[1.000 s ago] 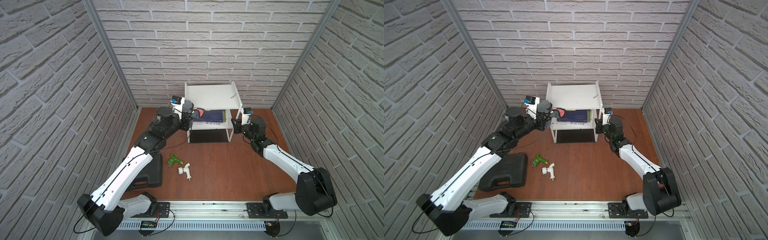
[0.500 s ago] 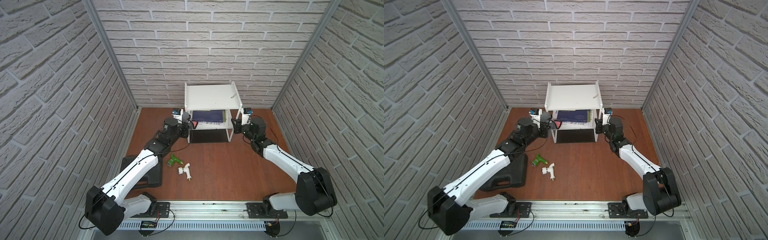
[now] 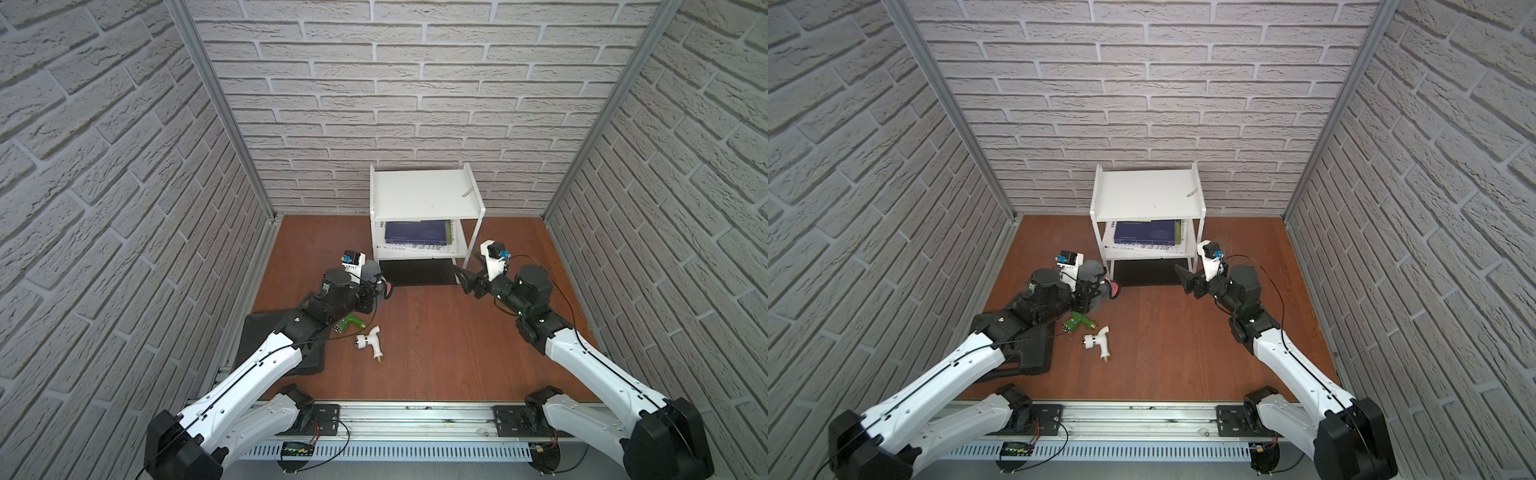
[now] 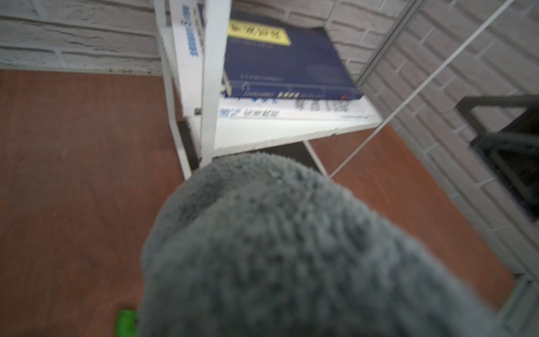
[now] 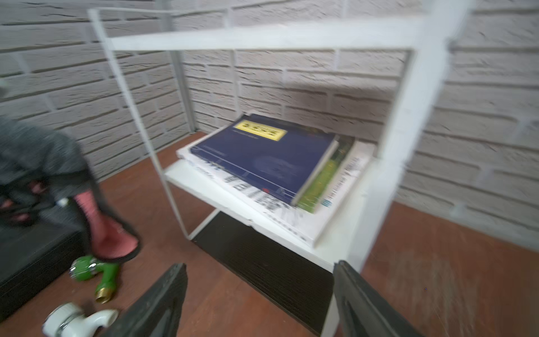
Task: Wipe the bookshelf clean with a cloth
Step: Wipe the dust from the shelf, then adjust the cleaning item.
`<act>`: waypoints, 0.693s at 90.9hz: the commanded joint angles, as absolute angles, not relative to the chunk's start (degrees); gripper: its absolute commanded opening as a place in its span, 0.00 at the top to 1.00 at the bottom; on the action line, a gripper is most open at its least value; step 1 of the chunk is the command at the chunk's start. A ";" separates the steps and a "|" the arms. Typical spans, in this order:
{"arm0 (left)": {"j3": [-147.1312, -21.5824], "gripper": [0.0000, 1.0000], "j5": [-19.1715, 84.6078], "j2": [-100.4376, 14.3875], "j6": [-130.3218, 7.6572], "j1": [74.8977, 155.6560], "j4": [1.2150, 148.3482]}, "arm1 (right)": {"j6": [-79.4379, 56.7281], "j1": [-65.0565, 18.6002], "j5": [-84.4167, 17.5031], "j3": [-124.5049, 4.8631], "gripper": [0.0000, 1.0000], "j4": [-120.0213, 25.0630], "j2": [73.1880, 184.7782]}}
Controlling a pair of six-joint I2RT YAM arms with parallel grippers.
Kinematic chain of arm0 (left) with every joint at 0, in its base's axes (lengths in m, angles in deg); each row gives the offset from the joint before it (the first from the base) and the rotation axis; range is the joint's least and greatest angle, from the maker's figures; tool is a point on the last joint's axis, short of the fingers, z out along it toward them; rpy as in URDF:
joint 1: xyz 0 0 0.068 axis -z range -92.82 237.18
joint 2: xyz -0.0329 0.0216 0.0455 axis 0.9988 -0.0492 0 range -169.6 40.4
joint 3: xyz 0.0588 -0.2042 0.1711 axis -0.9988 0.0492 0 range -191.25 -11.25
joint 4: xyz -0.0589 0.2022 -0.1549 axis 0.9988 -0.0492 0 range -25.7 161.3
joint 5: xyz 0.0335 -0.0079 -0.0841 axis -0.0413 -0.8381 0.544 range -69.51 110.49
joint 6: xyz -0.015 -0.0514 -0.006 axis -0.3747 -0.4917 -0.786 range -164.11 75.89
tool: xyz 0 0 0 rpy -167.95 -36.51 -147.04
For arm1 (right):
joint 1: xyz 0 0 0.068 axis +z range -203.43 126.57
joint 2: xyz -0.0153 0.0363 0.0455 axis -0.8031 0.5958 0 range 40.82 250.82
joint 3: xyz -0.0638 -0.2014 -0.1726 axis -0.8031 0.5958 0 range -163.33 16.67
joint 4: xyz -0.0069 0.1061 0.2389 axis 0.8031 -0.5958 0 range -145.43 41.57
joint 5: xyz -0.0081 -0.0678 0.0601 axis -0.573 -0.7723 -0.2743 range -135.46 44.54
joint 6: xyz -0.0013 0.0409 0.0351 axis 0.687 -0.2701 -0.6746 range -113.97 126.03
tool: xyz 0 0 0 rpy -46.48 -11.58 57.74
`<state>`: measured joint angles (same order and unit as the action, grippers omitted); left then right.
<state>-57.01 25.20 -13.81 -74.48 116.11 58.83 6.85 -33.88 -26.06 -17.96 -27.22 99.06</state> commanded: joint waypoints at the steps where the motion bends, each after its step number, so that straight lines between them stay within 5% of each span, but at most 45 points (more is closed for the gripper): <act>1: -60.59 0.94 38.57 -16.16 -79.17 115.67 64.01 | 17.31 -28.53 -14.38 -19.19 0.16 -23.38 100.59; 23: -58.61 0.66 50.28 -20.33 -85.49 115.02 78.84 | 28.15 -19.61 -11.76 -26.67 0.16 -18.08 113.83; 49: -55.99 0.53 54.41 -22.12 -87.52 113.72 83.75 | 23.42 -16.40 -10.99 -32.80 0.20 -4.71 124.23; 56: -55.65 0.51 54.23 -22.33 -86.41 112.62 81.86 | 22.71 -16.00 -13.57 -34.57 0.36 -4.53 125.77; 63: -54.18 0.50 50.14 -21.29 -86.19 110.82 80.67 | 22.73 -15.95 -18.66 -35.57 0.78 -5.80 126.09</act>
<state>-56.46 51.17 -22.12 -86.79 112.56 79.05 23.94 -16.74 -13.16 -32.93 -11.48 125.90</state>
